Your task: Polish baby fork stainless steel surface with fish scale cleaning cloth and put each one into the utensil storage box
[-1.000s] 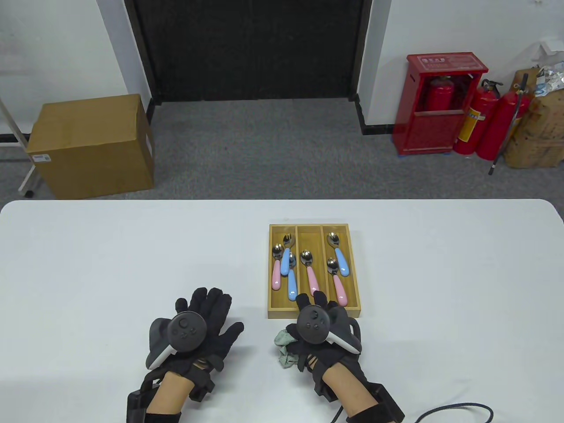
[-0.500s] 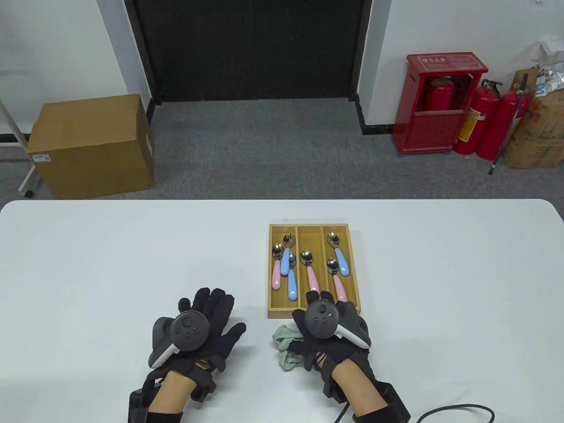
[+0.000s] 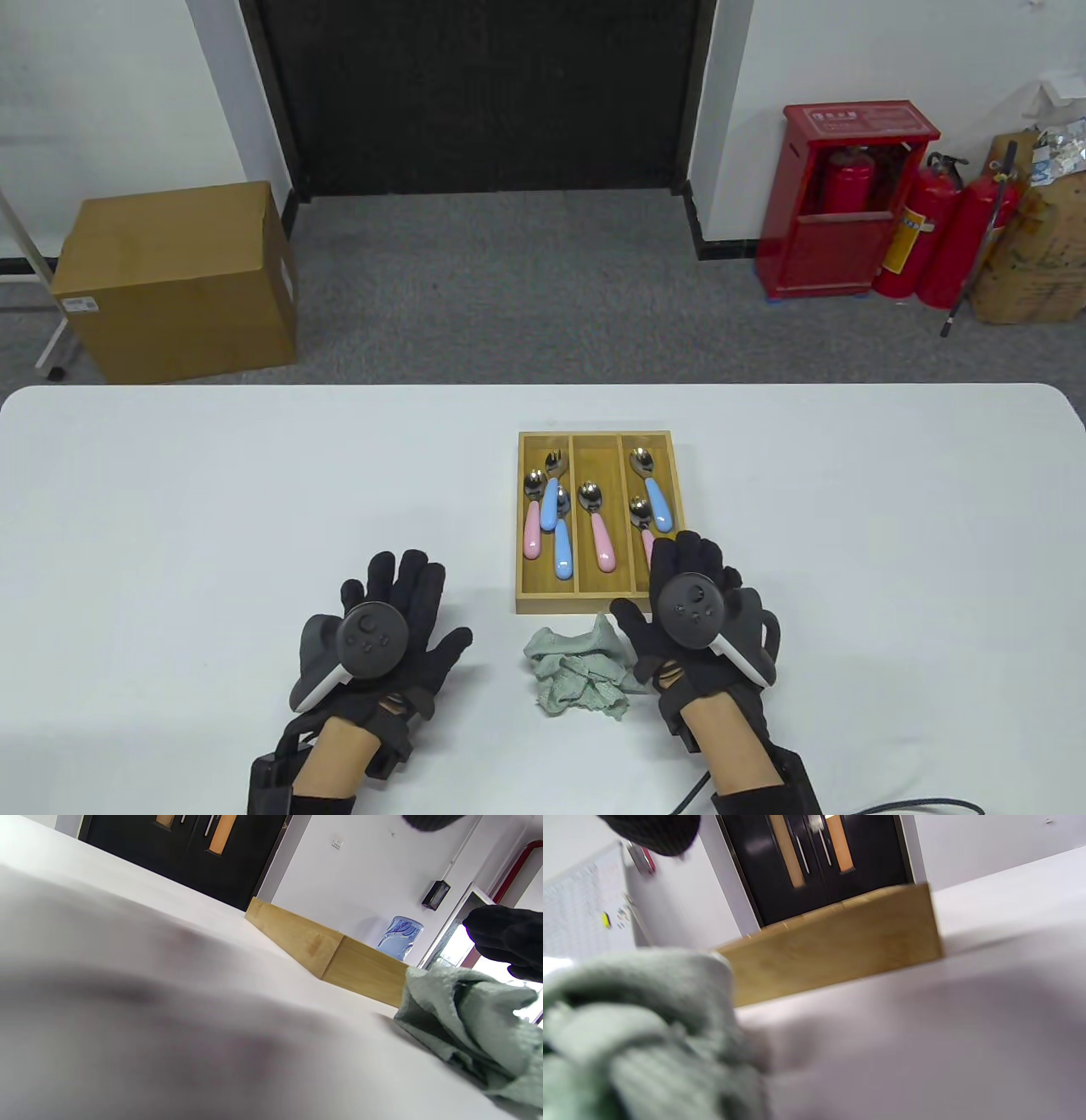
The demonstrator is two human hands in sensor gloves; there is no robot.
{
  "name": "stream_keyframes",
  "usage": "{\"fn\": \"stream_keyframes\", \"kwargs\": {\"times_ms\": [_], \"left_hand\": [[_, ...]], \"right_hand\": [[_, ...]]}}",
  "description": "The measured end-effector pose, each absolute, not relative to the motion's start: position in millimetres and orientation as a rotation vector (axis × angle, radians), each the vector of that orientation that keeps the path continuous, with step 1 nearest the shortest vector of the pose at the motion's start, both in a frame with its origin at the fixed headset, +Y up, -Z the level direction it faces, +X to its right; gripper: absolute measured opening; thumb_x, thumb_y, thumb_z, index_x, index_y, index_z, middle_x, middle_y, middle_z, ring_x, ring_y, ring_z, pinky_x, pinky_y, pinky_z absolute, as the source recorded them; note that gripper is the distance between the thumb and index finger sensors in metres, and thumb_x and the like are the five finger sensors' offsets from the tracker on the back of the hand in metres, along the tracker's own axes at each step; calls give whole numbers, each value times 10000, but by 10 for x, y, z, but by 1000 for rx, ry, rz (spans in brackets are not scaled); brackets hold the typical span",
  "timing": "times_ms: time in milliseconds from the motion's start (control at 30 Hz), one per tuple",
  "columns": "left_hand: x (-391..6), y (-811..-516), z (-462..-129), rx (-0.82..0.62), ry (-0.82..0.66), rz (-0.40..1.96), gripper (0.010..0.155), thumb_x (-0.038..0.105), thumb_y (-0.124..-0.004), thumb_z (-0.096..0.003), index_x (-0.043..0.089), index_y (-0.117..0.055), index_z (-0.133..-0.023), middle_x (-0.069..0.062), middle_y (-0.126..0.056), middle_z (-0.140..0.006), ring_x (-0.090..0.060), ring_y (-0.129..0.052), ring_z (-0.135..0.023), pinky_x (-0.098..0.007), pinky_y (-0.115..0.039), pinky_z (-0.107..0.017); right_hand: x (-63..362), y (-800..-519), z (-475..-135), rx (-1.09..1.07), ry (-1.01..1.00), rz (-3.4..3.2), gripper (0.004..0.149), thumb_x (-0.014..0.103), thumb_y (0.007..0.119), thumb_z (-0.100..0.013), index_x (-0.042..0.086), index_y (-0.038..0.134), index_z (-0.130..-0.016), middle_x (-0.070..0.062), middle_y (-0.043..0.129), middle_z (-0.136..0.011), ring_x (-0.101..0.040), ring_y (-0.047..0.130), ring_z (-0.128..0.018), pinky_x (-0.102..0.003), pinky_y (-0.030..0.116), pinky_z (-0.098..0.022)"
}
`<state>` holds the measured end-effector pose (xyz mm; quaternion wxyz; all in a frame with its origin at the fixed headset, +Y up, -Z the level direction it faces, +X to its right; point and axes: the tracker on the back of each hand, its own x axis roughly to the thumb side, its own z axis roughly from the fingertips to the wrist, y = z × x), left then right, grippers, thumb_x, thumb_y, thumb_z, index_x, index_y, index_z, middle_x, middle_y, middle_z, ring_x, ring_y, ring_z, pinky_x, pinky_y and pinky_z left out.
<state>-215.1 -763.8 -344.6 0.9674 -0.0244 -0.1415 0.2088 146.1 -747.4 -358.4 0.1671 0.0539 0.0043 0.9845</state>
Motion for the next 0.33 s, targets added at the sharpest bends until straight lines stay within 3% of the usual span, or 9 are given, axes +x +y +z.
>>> {"fn": "stream_keyframes", "kwargs": {"times_ms": [333], "left_hand": [[-2152,-7721,-3450,-96,-257,380,868,720,-591,-514,297,-145,-1127,28,-44,-1230,-330,63,-1116,-605,-11,-668]], "right_hand": [[1419,-7625,-3644,163,120,2833,885,638,644,-444,135,210,-1028,-205,129,-1079,-487,160,-990,-703,203,-659]]}}
